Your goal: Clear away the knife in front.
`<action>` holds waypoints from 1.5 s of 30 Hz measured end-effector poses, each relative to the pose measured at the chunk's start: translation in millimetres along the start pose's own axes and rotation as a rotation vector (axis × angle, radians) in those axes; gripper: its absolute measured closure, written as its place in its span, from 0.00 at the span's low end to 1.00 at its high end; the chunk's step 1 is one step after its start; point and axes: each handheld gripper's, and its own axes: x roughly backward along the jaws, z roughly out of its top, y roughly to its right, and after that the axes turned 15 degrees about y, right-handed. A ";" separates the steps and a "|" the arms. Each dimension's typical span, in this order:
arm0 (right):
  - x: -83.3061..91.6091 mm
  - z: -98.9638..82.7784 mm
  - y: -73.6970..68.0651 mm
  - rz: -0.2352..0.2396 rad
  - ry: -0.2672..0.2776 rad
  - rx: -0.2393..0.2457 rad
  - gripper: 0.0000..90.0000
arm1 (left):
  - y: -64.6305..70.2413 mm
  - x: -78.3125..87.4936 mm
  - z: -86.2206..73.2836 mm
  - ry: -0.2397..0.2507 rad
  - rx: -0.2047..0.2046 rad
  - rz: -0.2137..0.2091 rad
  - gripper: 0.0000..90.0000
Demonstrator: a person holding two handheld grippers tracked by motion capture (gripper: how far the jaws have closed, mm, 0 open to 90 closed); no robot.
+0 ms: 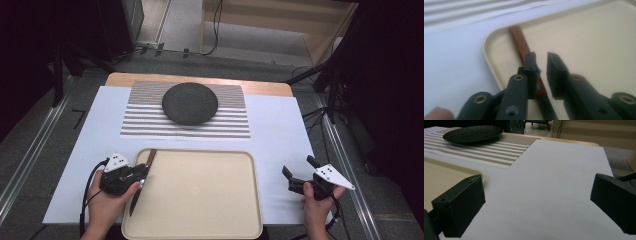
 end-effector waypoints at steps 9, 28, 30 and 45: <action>-0.1 0.0 0.0 0.003 -0.002 0.003 0.00 | 2.5 -20.7 5.0 -0.108 -0.005 -0.034 0.99; -0.1 0.0 0.0 0.007 -0.002 0.003 0.00 | -13.6 -4.6 -1.4 -0.104 0.047 -0.054 0.98; -0.1 0.0 -0.1 0.007 -0.002 0.003 0.00 | -14.2 -2.7 -1.2 -0.078 0.042 -0.066 0.90; -0.1 0.1 -0.2 0.008 -0.001 0.003 0.00 | -15.7 13.7 9.4 0.106 0.027 -0.041 0.37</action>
